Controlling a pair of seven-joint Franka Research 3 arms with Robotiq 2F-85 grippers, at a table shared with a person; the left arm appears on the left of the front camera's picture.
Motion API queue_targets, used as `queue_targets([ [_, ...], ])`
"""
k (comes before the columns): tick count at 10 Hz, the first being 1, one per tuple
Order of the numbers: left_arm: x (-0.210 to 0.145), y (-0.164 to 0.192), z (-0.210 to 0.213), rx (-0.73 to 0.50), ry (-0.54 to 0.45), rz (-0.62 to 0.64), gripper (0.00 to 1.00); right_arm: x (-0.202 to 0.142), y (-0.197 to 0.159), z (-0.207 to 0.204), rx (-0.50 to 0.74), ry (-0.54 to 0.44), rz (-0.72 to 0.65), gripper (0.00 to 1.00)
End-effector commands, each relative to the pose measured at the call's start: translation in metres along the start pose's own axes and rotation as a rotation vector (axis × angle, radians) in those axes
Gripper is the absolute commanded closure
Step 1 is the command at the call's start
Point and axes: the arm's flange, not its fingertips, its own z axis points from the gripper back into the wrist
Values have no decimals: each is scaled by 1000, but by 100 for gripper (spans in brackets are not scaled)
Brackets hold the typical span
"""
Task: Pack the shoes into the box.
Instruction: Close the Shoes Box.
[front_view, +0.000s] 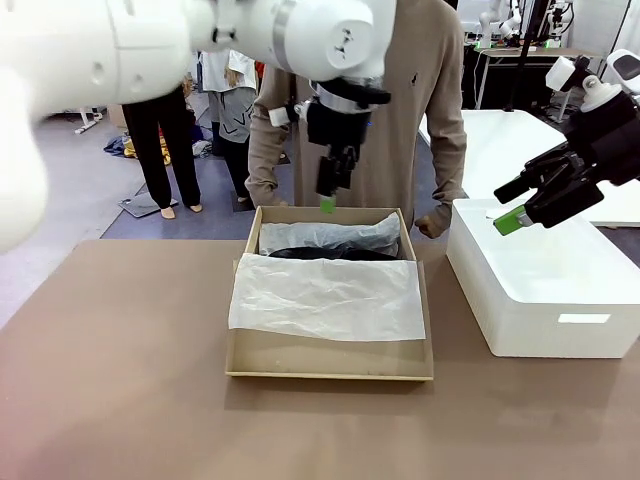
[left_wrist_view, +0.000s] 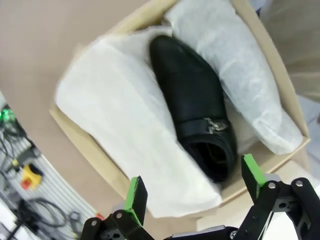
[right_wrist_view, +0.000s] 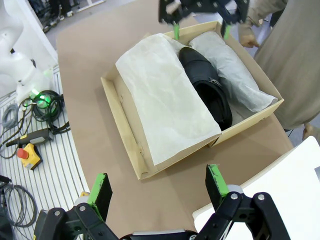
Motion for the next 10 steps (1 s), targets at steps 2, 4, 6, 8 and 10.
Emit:
queue_targets([
  [2,56,34,17,-45,49,-344,0,1,-3,0,17,-35,20,0],
  [4,93,48,30,-39,77,-507,0,1,-3,0,17,-35,20,0],
  [6,125,61,39,-89,159,-746,0,1,-3,0,17,-35,20,0],
  [8,147,69,40,-136,211,-865,0,1,-3,0,17,-35,20,0],
  [10,138,53,49,-121,167,-810,0,1,-3,0,17,-35,20,0],
])
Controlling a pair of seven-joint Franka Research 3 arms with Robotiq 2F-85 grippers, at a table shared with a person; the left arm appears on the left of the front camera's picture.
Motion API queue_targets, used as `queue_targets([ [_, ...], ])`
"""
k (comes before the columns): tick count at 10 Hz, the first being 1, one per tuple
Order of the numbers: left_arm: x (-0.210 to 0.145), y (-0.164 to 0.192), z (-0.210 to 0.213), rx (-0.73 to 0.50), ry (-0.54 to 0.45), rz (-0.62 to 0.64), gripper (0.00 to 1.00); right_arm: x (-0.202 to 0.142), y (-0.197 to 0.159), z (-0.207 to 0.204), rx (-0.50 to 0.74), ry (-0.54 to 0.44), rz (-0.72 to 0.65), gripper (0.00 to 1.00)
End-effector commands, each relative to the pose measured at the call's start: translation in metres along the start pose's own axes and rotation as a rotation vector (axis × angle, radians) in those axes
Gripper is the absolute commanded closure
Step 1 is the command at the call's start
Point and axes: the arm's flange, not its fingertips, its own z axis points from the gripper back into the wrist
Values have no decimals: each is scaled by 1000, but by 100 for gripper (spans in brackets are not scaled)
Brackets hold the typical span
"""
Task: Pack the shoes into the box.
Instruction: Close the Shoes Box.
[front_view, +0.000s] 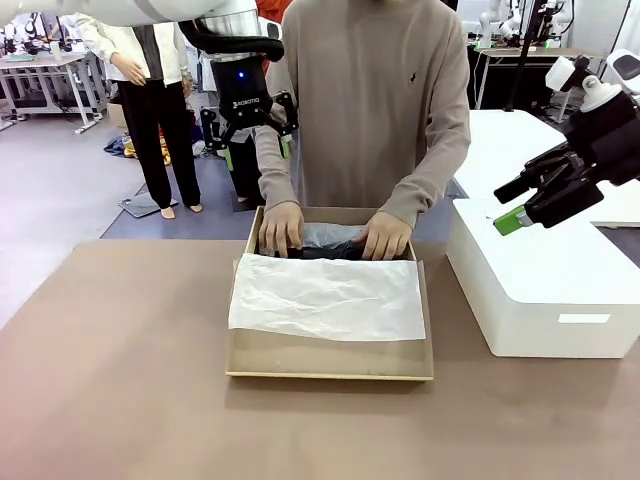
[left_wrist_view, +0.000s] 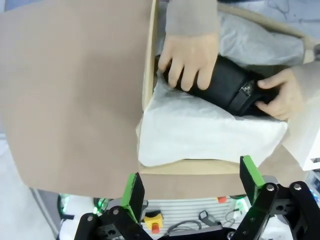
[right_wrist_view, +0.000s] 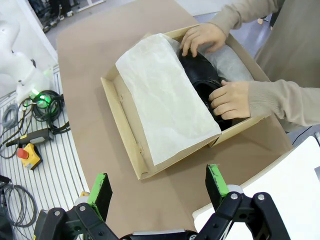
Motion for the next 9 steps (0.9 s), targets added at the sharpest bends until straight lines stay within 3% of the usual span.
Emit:
queue_targets([
  [1,-5,-10,-1,11,-18,51,0,1,-3,0,17,-35,20,0],
  [8,-6,-10,-3,3,1,40,0,1,-3,0,17,-35,20,0],
  [9,-4,4,4,33,-3,-68,0,1,-3,0,17,-35,20,0],
])
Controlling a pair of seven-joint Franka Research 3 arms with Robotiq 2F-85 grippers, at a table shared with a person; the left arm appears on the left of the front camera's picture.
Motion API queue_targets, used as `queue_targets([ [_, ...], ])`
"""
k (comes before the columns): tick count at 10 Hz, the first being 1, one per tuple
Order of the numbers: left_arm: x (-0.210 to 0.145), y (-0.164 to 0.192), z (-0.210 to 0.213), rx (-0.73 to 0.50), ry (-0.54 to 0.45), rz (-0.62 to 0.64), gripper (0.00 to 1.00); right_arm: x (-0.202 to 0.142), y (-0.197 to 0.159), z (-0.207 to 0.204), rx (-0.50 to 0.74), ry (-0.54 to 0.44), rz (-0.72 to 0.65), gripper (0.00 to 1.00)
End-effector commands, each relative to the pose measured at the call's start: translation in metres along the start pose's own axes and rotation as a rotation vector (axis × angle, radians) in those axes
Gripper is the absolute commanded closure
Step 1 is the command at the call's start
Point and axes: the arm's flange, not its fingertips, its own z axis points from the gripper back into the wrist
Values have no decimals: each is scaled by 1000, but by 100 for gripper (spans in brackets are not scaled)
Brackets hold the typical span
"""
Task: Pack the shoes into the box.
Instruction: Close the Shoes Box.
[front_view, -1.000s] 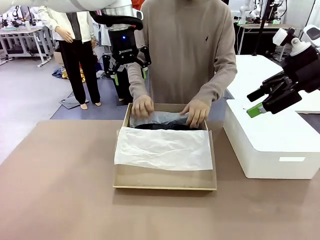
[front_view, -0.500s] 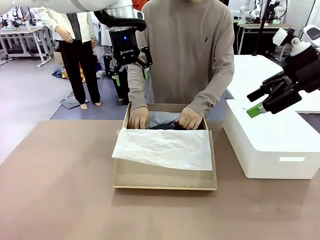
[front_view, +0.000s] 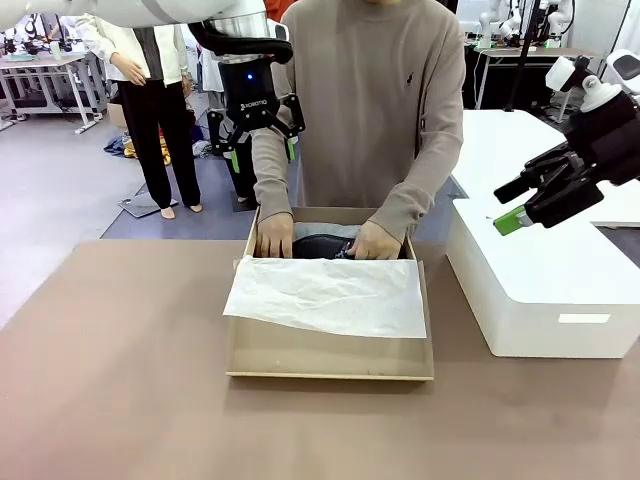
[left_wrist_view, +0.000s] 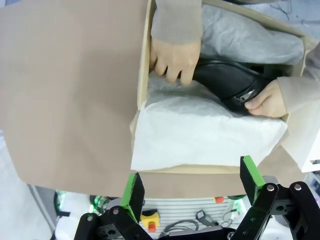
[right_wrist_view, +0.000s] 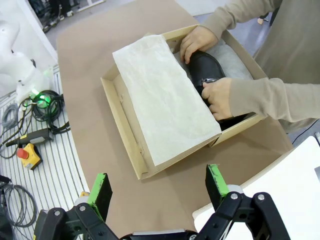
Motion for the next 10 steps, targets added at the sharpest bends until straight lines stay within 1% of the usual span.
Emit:
queue_targets([
  [1,4,27,12,115,-42,-146,0,1,-3,0,17,-35,20,0],
  [2,7,42,15,171,-60,-221,0,1,-3,0,17,-35,20,0],
  [3,10,55,17,201,-48,-278,0,1,-3,0,17,-35,20,0],
  [4,12,70,19,198,-40,-384,0,1,-3,0,17,-35,20,0],
  [5,18,89,22,163,-14,-519,0,1,-3,0,17,-35,20,0],
  [8,37,134,27,87,53,-744,0,1,-3,0,17,-35,20,0],
  [9,45,146,27,95,79,-832,0,1,-3,0,17,-35,20,0],
  [10,49,154,26,115,119,-971,0,1,-3,0,17,-35,20,0],
])
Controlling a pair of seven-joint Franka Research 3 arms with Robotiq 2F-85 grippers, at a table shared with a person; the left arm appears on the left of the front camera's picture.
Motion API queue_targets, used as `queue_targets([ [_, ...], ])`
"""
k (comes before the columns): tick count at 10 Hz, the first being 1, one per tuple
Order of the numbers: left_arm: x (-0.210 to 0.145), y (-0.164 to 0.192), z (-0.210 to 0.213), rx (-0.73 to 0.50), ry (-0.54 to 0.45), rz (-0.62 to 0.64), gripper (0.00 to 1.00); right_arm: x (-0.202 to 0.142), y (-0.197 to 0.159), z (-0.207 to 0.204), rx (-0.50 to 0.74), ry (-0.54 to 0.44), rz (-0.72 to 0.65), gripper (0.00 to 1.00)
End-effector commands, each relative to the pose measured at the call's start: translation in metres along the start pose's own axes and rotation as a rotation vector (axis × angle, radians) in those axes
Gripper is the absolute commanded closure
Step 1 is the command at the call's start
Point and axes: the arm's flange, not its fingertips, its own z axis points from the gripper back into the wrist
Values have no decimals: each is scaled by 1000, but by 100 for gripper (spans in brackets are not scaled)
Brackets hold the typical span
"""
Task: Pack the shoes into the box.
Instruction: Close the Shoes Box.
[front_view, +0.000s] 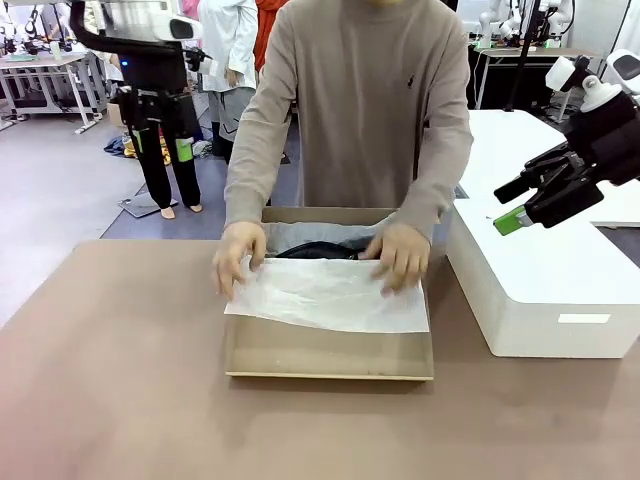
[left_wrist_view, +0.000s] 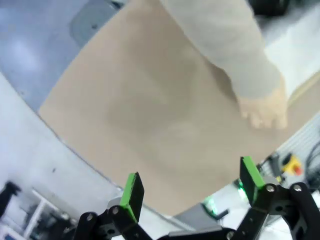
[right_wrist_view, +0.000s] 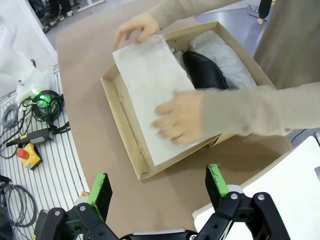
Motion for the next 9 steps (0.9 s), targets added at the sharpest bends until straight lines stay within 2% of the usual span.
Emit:
queue_targets([
  [1,-15,12,-7,-19,50,-252,0,1,-3,0,17,-35,20,0],
  [4,-21,17,-15,-54,16,-497,0,1,-3,0,17,-35,20,0],
  [5,-22,17,-15,-77,-29,-542,0,1,-3,0,17,-35,20,0],
  [6,-9,14,-10,-32,38,-429,0,1,-3,0,17,-35,20,0],
  [9,-9,14,-10,-32,38,-429,0,1,-3,0,17,-35,20,0],
])
